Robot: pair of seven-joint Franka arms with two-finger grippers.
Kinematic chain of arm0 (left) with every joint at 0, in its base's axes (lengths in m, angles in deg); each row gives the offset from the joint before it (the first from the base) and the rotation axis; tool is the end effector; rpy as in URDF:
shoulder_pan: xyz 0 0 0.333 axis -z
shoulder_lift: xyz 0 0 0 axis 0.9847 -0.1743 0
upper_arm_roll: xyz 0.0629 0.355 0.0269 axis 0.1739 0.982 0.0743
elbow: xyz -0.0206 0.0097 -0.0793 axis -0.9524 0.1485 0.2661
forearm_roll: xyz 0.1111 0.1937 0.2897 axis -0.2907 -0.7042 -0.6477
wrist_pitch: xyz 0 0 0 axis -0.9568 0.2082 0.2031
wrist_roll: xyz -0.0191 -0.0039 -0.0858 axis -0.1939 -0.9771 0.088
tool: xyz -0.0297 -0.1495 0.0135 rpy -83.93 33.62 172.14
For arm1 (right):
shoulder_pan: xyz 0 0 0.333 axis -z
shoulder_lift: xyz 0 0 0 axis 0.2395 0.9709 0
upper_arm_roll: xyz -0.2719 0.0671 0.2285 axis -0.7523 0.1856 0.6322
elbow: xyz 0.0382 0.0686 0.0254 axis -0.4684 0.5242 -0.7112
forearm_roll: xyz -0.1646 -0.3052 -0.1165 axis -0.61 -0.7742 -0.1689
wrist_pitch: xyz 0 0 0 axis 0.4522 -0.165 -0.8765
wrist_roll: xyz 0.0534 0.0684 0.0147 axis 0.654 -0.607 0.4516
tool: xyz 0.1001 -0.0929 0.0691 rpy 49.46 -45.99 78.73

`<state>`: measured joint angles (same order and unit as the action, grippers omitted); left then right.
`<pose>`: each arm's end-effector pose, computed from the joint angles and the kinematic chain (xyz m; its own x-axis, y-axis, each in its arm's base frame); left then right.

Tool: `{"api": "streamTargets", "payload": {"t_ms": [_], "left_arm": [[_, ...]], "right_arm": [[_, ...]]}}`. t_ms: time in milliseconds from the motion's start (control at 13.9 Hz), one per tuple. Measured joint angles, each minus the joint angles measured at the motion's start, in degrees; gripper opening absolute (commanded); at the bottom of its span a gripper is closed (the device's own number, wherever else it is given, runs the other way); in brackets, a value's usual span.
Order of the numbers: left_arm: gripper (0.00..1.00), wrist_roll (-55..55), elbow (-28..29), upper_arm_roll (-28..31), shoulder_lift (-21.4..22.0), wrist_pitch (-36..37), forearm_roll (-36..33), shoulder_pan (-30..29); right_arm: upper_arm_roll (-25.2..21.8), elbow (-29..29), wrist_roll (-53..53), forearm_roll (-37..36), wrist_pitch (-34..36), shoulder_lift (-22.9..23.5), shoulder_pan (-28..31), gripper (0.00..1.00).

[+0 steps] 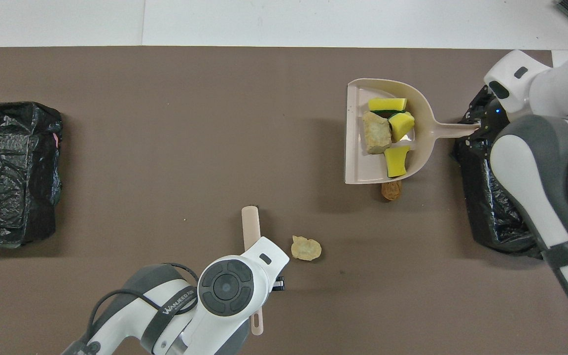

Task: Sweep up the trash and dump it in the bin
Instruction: 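Carry the dustpan to the bin with the right gripper and tip it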

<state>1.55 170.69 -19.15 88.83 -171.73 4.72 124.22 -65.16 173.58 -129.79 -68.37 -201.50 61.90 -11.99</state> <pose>0.3024 -0.3539 0.3748 0.9887 0.0134 -0.1495 0.0185 -0.9993 0.0329 0.6169 -0.0004 0.5038 0.0758 0.9956 0.0543 0.9931 -0.0802 0.0853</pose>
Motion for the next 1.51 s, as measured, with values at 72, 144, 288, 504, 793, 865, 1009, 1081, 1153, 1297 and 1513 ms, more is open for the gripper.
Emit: {"api": "streamTargets", "payload": {"t_ms": [72, 144, 288, 504, 793, 865, 1009, 1081, 1153, 1297, 1513], "left_arm": [[0.0, -0.1, 0.4, 0.1, -0.2, -0.1, 0.0, 0.1], [0.0, -0.1, 0.8, 0.2, -0.2, -0.4, 0.0, 0.1], [0.0, 0.0, 1.3, 0.4, -0.3, -1.6, 0.0, 0.1], [0.0, 2.4, 1.6, 0.4, -0.7, -2.5, 0.0, 0.1], [0.0, 3.3, 1.7, 0.6, -0.8, -2.5, 0.0, 0.1], [0.0, 3.3, 1.7, 0.7, -0.8, -2.5, 0.0, 0.1], [0.06, 3.3, 2.0, 0.8, -0.8, -2.5, 0.0, 0.1], [0.59, 3.3, 2.0, 0.9, -0.8, -2.5, 0.0, 0.1], [0.85, 3.3, 2.0, 0.9, -0.8, -2.5, 0.0, 0.1], [1.0, 3.3, 2.2, 0.9, -0.8, -2.5, 0.0, 0.1], [1.0, 3.3, 2.1, 1.1, -0.8, -2.5, 0.0, 0.0]], "right_arm": [[0.0, 0.0, -1.3, -0.6, 0.7, -1.0, 1.9, 0.0], [-0.1, 0.0, -3.6, -1.0, 1.5, -1.8, 4.2, 0.0], [-0.2, 0.0, -9.0, -1.5, 1.8, -2.4, 8.2, 0.0], [-0.3, 0.0, -14.6, -4.0, 1.8, -2.3, 12.8, 0.0], [-0.3, 0.0, -18.9, -10.2, 1.3, -2.3, 18.7, 0.0], [-0.3, 0.0, -19.5, -12.3, 0.5, -2.4, 20.3, 0.0], [-0.3, -0.1, -19.5, -16.8, -1.2, -2.5, 22.6, 0.0], [-0.3, -0.2, -19.5, -19.1, -1.8, -2.6, 23.3, 0.0], [-0.3, -0.2, -19.5, -21.3, -2.2, -2.6, 23.8, 0.0], [-0.3, -0.2, -19.5, -25.2, -3.2, -2.7, 24.2, 0.0], [0.4, 0.1, -15.8, -33.7, -3.2, -2.9, 23.9, 0.0]]}}
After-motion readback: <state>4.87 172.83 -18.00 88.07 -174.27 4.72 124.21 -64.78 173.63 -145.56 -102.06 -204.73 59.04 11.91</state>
